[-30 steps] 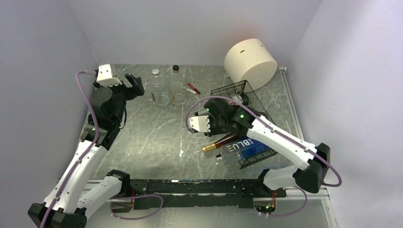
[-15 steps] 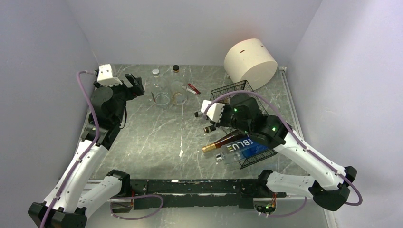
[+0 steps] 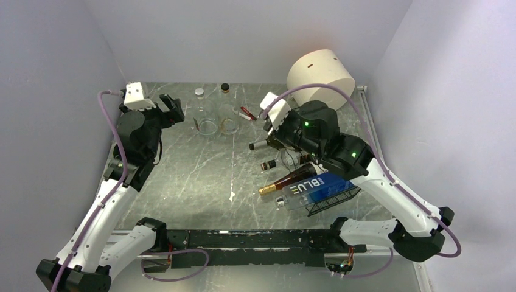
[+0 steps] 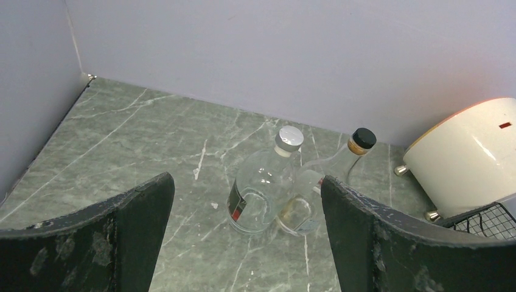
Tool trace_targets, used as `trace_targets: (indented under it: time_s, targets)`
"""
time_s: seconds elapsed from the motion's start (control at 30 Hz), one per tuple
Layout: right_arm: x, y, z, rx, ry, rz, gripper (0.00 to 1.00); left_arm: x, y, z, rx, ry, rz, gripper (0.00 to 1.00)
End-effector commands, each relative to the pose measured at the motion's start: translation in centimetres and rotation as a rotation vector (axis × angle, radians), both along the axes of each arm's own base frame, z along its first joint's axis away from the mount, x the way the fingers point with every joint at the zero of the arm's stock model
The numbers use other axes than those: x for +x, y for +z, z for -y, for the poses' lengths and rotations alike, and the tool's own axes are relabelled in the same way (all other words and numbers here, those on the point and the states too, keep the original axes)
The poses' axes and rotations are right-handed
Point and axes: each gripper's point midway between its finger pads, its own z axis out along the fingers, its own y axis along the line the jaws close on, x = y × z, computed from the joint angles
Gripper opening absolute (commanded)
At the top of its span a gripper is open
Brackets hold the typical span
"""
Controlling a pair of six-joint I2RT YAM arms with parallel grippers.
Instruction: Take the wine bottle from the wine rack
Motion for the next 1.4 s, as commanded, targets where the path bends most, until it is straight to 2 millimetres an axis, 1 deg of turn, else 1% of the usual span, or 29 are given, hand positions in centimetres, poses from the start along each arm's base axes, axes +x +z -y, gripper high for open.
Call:
trace_targets:
  time_s: [0.0, 0.1, 0.23, 0.37, 0.4, 0.53, 0.67, 0.7, 0.77, 0.83, 0.97, 1.07, 1.1, 1.13, 1.2, 1.3, 1.37]
  targets:
    - [0.7, 8.5, -1.4, 0.305, -0.018, 0.128, 0.00, -0.5, 2.1, -0.8, -0.008, 0.029, 0.045, 0.94]
    - [1.6, 9.5, -3.5, 0.429, -0.017, 0.097, 0.00, -0.6, 2.2, -1.1, -0.006, 0.040, 0.047, 0.94]
    - [2.9, 9.2, -7.6, 0.590, 0.004, -0.007, 0.00, -0.8, 2.4, -1.6, -0.001, 0.064, 0.054, 0.94]
    - [3.8, 8.6, -11.0, 0.723, 0.053, -0.074, 0.00, -0.9, 2.6, -1.5, 0.003, 0.050, 0.065, 0.94]
    - [4.0, 7.8, -11.8, 0.728, 0.061, -0.098, 0.00, -0.9, 2.6, -1.4, 0.003, 0.045, 0.066, 0.94]
    - [5.2, 6.0, -15.3, 0.770, 0.096, -0.164, 0.00, -1.0, 2.7, -1.4, 0.001, 0.044, 0.065, 0.94]
    - [6.1, 5.0, -18.4, 0.801, 0.108, -0.159, 0.00, -1.2, 2.9, -1.8, -0.002, 0.062, 0.073, 0.94]
    - [6.7, 4.2, -19.5, 0.801, 0.098, -0.163, 0.00, -1.4, 3.1, -2.0, -0.003, 0.070, 0.080, 0.94]
    - [7.3, 3.8, -21.1, 0.819, 0.088, -0.170, 0.00, -1.8, 3.3, -2.4, -0.005, 0.091, 0.088, 0.94]
    - [7.9, 3.0, -22.8, 0.826, 0.074, -0.181, 0.00, -2.2, 3.7, -3.1, -0.007, 0.118, 0.106, 0.94]
    - [9.2, 2.1, -25.7, 0.832, 0.041, -0.197, 0.00, -3.3, 4.4, -4.7, -0.023, 0.181, 0.140, 0.94]
    - [9.6, 1.3, -28.1, 0.821, 0.037, -0.186, 0.00, -4.0, 4.6, -5.7, -0.036, 0.221, 0.163, 0.94]
    - [9.7, 1.4, -29.0, 0.825, 0.035, -0.175, 0.00, -4.2, 4.7, -6.0, -0.040, 0.232, 0.170, 0.94]
    - [10.0, 0.8, -29.8, 0.819, 0.030, -0.169, 0.00, -4.4, 4.8, -6.2, -0.045, 0.242, 0.176, 0.94]
    - [10.9, 0.3, -31.0, 0.818, 0.013, -0.156, 0.00, -4.6, 4.9, -6.5, -0.052, 0.253, 0.185, 0.94]
    - [12.9, 0.0, -32.1, 0.805, -0.049, -0.124, 0.00, -4.8, 5.0, -6.6, -0.055, 0.250, 0.192, 0.94]
    - [14.1, -0.9, -33.2, 0.781, -0.066, -0.101, 0.00, -4.7, 5.0, -6.6, -0.055, 0.250, 0.189, 0.94]
